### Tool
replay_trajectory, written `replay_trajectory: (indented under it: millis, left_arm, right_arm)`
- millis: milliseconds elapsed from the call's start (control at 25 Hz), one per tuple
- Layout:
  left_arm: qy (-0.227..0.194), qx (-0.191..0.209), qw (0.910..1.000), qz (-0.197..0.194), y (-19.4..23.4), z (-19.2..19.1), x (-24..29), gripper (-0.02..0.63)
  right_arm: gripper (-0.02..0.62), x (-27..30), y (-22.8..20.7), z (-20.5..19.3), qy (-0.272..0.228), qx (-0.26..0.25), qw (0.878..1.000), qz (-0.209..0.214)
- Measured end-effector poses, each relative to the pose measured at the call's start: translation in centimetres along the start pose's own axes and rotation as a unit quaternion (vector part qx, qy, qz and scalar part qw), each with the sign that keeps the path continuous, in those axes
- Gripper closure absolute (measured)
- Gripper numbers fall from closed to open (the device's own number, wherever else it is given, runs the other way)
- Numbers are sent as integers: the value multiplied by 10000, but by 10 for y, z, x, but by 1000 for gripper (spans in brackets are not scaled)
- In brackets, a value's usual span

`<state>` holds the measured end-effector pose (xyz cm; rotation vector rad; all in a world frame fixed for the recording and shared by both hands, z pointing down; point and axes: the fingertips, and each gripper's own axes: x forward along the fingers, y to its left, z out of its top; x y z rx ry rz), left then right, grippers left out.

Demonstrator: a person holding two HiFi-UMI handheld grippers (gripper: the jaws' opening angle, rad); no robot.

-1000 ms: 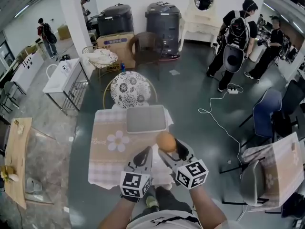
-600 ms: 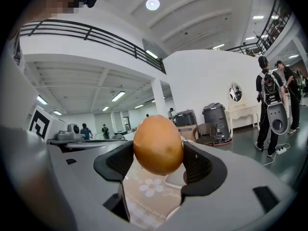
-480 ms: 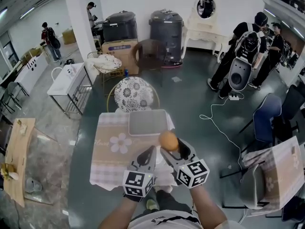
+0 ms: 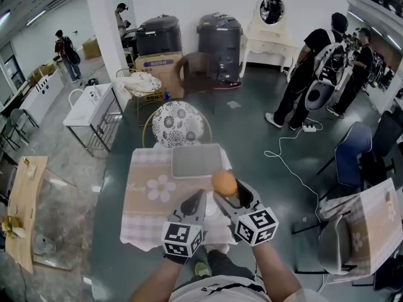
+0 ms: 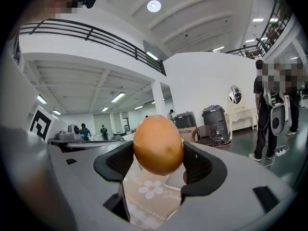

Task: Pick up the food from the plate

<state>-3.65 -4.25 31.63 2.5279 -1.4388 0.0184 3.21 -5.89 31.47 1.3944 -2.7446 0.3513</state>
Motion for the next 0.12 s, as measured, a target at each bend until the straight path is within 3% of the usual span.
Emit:
replay_trajectory:
  millis: [120]
  left_arm:
    - [-14, 18, 10000, 2, 0, 1, -2, 600]
  right_arm:
    - [281, -1, 2, 1, -10, -17, 10000, 5]
